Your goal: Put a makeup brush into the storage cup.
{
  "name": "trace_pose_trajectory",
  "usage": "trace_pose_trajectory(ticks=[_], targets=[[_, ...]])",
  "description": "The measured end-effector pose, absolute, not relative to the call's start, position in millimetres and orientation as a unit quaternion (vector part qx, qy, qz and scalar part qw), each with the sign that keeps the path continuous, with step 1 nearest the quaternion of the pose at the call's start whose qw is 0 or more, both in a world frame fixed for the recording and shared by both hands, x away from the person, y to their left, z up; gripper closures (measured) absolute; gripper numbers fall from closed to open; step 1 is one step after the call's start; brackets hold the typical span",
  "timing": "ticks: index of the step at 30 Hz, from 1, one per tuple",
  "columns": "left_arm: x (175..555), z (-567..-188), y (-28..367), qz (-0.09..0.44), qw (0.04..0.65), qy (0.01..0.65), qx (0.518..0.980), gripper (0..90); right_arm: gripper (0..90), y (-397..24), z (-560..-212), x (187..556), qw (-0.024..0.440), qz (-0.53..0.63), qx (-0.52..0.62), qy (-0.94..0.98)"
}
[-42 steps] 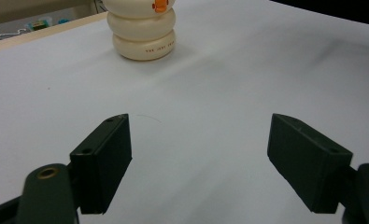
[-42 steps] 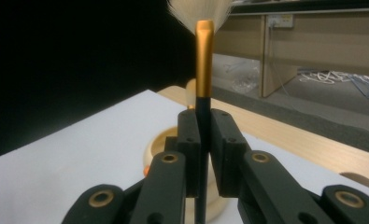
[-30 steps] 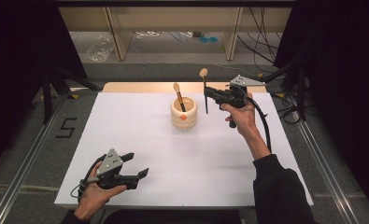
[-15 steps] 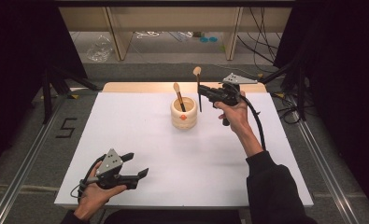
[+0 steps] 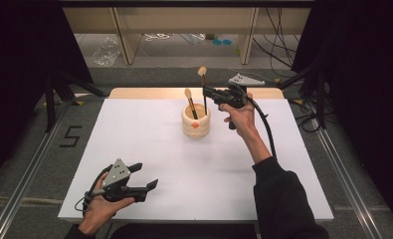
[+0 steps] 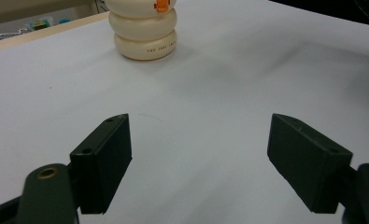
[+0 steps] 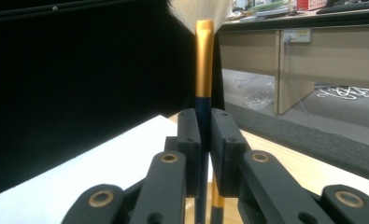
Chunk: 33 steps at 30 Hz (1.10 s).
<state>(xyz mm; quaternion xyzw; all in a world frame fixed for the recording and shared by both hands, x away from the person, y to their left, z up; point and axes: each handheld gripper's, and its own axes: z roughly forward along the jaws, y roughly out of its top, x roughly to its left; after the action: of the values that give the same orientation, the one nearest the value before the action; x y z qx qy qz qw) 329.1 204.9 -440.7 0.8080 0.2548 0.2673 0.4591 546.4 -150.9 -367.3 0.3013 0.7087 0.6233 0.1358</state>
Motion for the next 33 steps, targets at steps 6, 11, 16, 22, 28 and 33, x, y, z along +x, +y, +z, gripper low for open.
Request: trace_pose_trajectory(ticks=[6, 11, 16, 22, 28, 33], targets=[[317, -447, 195, 0.202, 0.493, 0.338, 0.776, 21.7, 83.3, -138, -367, 552, 0.138, 0.627, 0.299, 0.706], [316, -447, 194, 0.197, 0.495, 0.344, 0.773, 21.7, 83.3, -135, -370, 556, 0.134, 0.620, 0.308, 0.709], [316, -447, 194, 0.191, 0.496, 0.348, 0.773, 21.7, 83.3, -134, -378, 563, 0.144, 0.614, 0.316, 0.709], [315, -447, 194, 0.189, 0.496, 0.349, 0.772, 21.7, 83.2, -132, -385, 566, 0.146, 0.610, 0.324, 0.708], [316, -446, 194, 0.193, 0.495, 0.337, 0.777, 21.9, 83.3, -129, -390, 567, 0.146, 0.606, 0.327, 0.710], [316, -446, 195, 0.193, 0.495, 0.338, 0.777, 22.1, 83.2, -127, -397, 569, 0.149, 0.601, 0.332, 0.712]])
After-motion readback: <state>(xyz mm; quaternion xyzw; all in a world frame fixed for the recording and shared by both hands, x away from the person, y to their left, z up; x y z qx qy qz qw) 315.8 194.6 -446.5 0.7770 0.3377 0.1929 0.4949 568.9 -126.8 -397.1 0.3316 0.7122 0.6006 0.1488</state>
